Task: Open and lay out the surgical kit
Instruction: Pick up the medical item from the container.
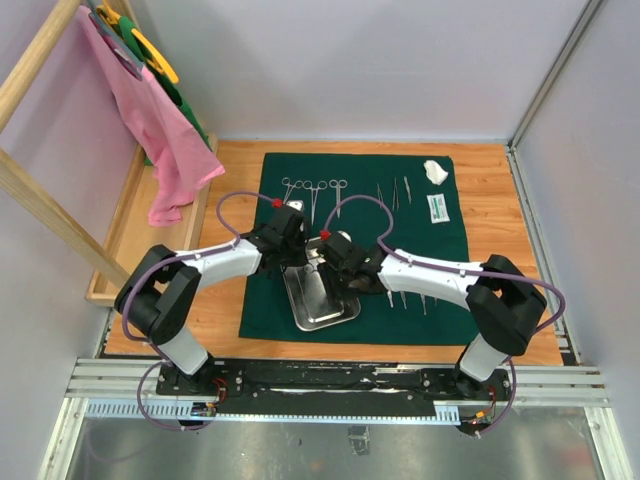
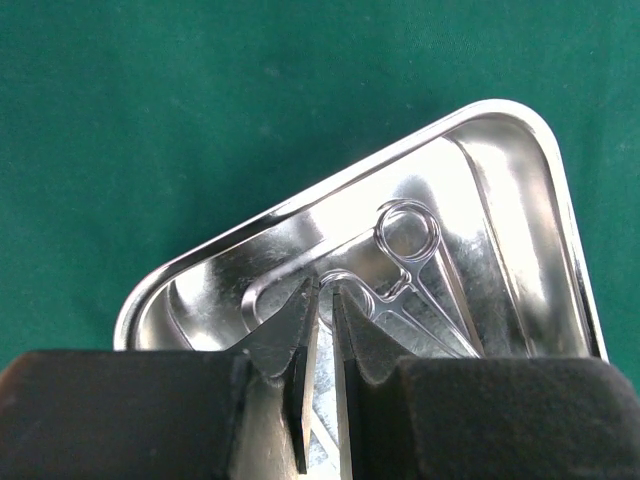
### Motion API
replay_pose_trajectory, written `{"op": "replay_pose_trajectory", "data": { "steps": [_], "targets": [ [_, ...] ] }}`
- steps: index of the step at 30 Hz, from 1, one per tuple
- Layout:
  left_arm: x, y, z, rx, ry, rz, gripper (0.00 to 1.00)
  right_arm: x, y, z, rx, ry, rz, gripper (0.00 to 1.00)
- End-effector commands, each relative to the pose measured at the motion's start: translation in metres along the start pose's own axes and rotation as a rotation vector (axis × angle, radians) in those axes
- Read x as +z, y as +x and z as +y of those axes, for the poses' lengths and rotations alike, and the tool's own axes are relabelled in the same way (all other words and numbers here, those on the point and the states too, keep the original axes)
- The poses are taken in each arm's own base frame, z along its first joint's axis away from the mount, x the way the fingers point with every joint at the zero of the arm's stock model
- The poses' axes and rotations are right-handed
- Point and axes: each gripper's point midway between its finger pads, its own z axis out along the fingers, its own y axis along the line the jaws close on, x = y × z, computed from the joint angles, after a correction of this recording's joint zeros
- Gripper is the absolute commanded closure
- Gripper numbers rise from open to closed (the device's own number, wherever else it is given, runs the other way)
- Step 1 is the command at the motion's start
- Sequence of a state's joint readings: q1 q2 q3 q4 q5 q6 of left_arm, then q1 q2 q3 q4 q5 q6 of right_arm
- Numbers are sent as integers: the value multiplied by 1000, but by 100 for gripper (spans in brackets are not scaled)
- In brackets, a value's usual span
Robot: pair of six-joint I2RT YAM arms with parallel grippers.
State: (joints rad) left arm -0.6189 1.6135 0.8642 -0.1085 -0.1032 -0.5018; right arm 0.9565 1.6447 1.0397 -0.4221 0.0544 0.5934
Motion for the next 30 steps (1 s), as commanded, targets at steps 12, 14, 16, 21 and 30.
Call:
{"op": "replay_pose_trajectory", "data": {
  "steps": [12, 14, 16, 21, 30],
  "targets": [
    [15, 10, 3, 53, -66, 36, 92, -6, -5, -16, 19, 8, -20, 43],
    [18, 13, 6, 55, -77, 44, 95, -6, -6, -18, 19, 8, -19, 43],
    [19, 16, 8, 57, -85, 52, 98, -6, -7, -19, 20, 8, -20, 43],
    [23, 21, 12, 62, -99, 65, 99, -5, -14, -21, 10, 4, -17, 43],
    [30, 26, 15, 74, -113, 78, 100, 3, -32, -29, -82, 48, 15, 44]
  ]
}}
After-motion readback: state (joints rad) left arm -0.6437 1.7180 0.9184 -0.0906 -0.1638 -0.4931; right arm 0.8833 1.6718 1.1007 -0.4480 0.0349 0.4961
